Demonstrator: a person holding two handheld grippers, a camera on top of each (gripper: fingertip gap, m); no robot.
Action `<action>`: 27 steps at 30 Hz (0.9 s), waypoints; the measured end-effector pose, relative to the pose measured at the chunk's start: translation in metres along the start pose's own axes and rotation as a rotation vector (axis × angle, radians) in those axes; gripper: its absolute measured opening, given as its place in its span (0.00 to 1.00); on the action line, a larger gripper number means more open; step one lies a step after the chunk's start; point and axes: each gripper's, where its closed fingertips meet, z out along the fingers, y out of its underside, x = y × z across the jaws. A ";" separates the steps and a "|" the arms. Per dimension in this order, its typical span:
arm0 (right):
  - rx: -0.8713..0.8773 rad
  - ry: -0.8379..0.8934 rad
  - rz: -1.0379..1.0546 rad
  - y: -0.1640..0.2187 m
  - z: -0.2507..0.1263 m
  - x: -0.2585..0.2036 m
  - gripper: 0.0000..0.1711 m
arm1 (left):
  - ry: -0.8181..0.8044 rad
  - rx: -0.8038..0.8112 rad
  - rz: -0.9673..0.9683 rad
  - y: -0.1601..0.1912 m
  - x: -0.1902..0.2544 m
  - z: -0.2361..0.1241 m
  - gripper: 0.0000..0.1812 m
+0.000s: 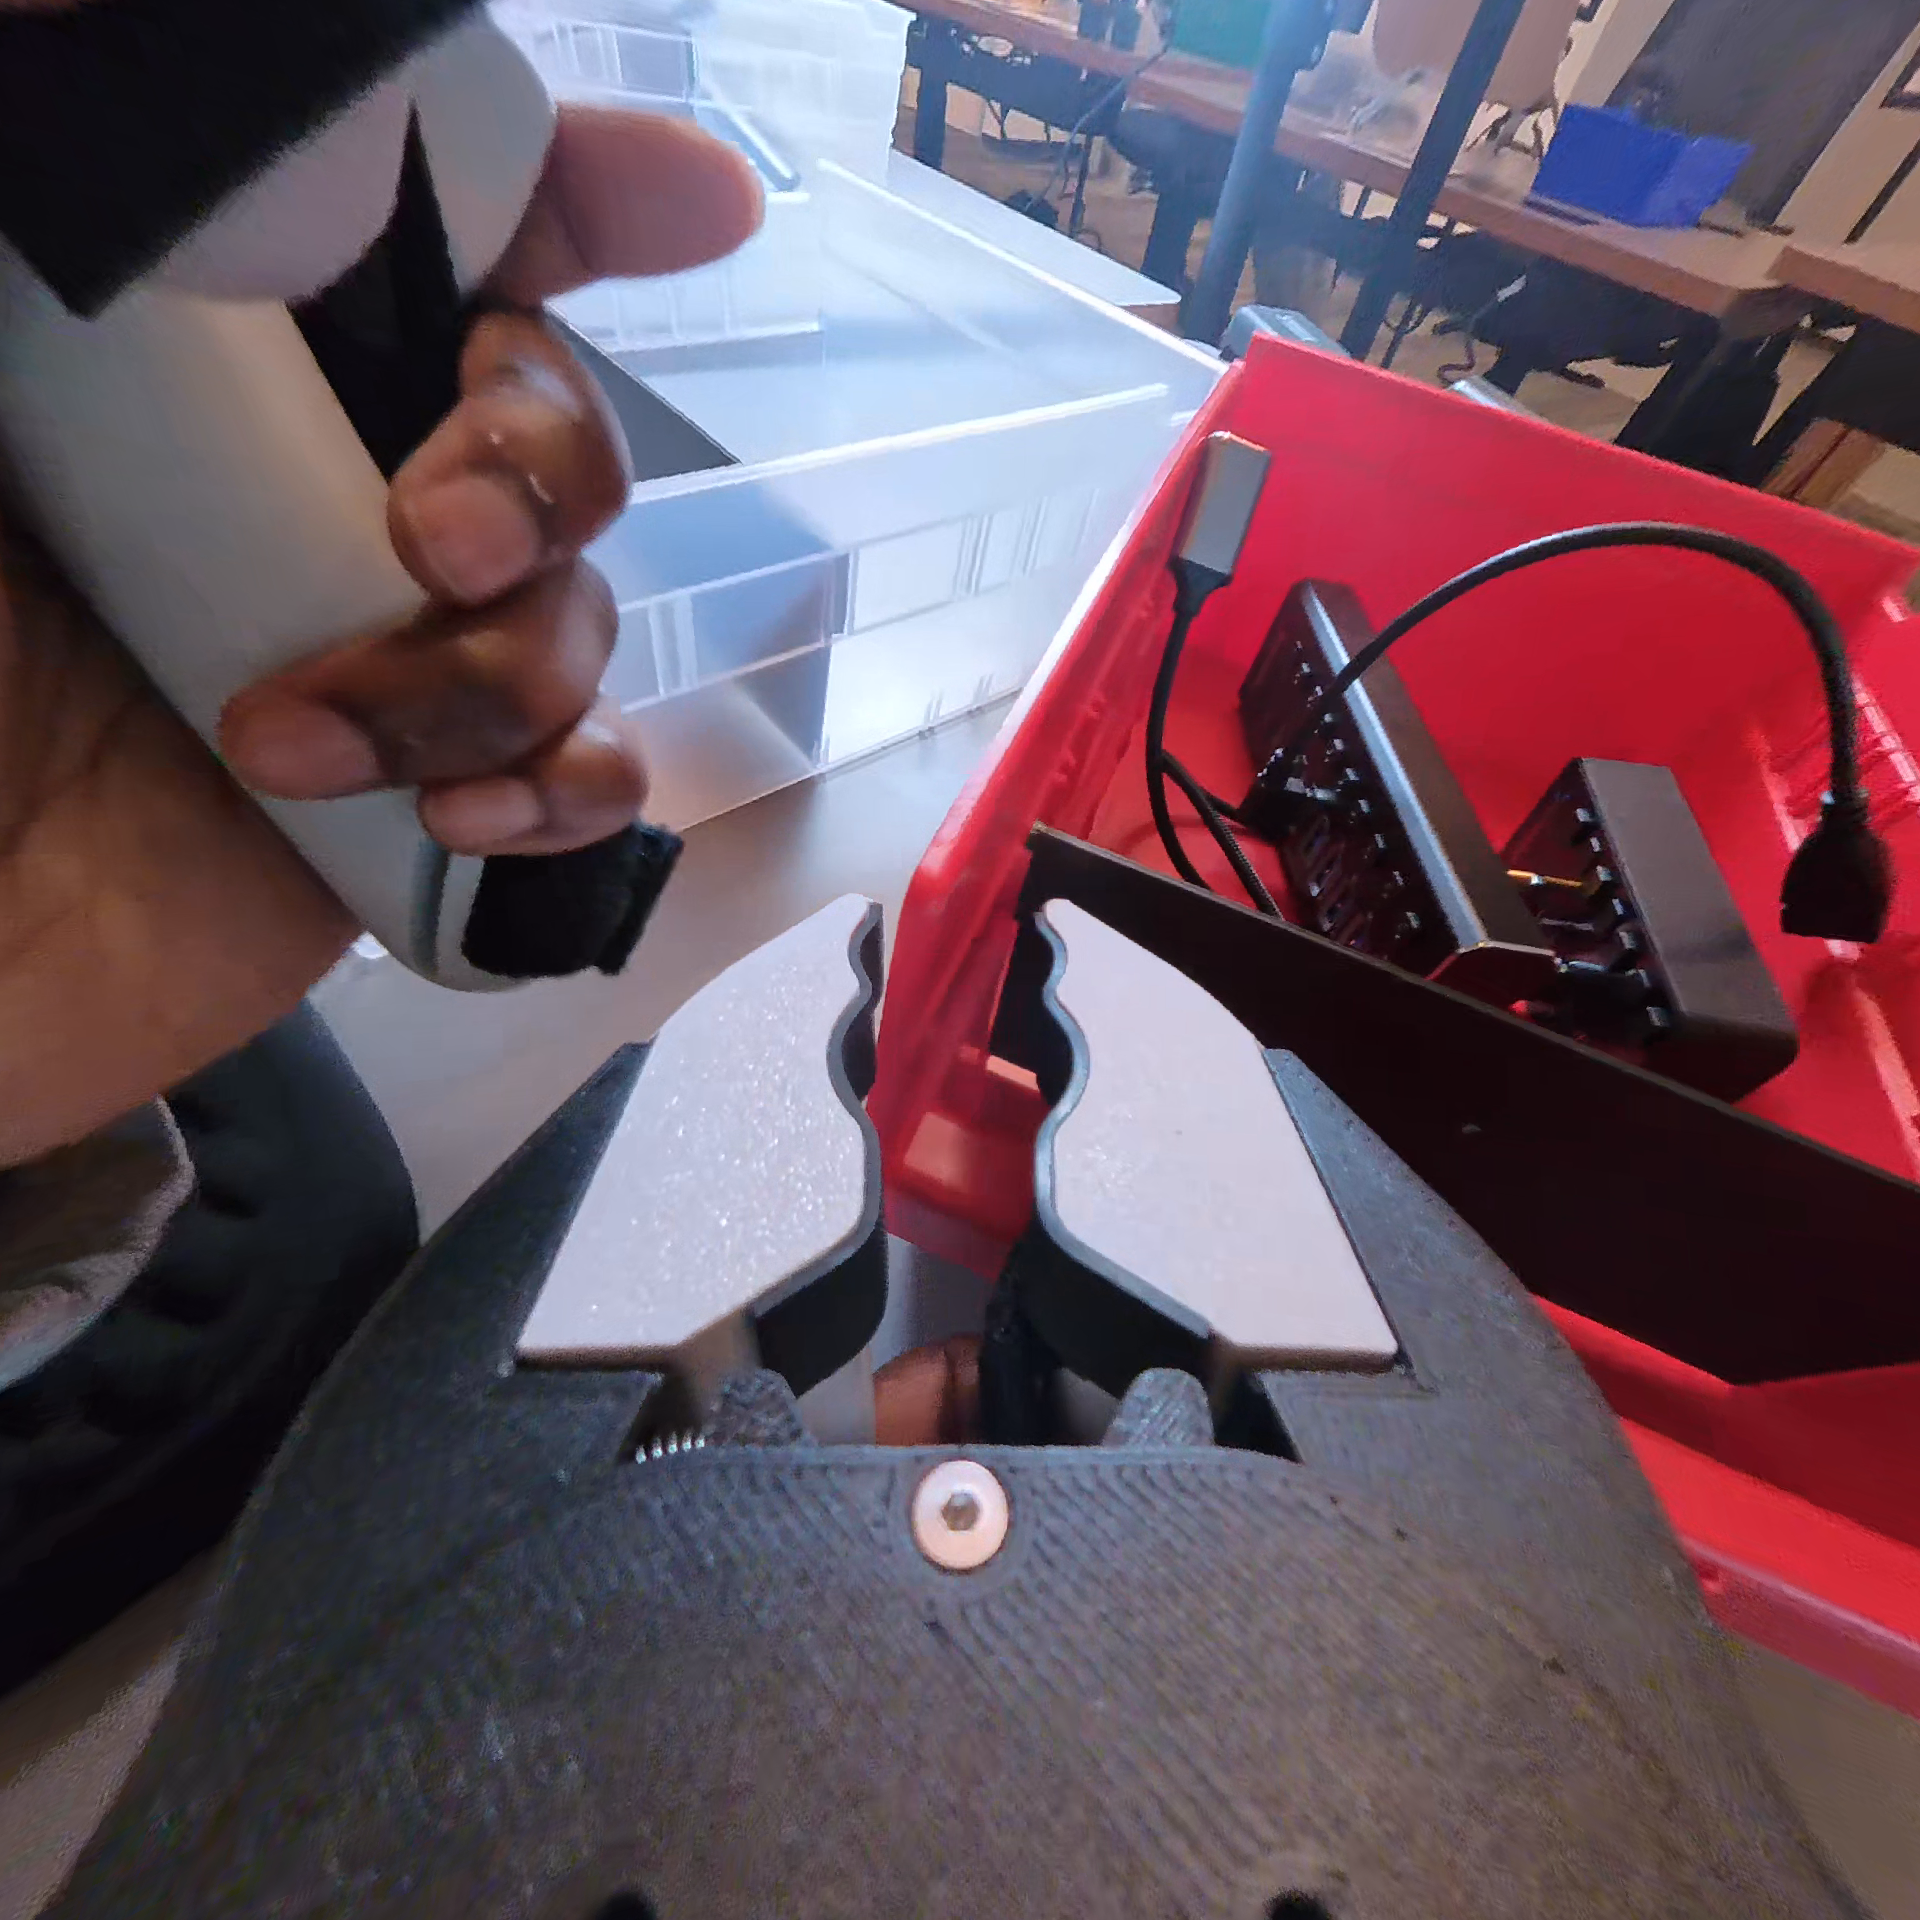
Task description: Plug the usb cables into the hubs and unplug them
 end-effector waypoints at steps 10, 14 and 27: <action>0.133 0.023 0.012 -0.016 -0.012 -0.005 0.20 | 0.166 -0.284 0.276 -0.098 0.007 -0.019 0.30; 0.261 -0.011 0.026 -0.032 -0.020 -0.021 0.31 | -0.141 -0.416 0.580 -0.146 -0.091 -0.061 0.38; 0.459 -0.158 0.116 -0.060 -0.026 -0.076 0.35 | -0.199 -0.928 0.324 -0.033 -0.236 -0.169 0.44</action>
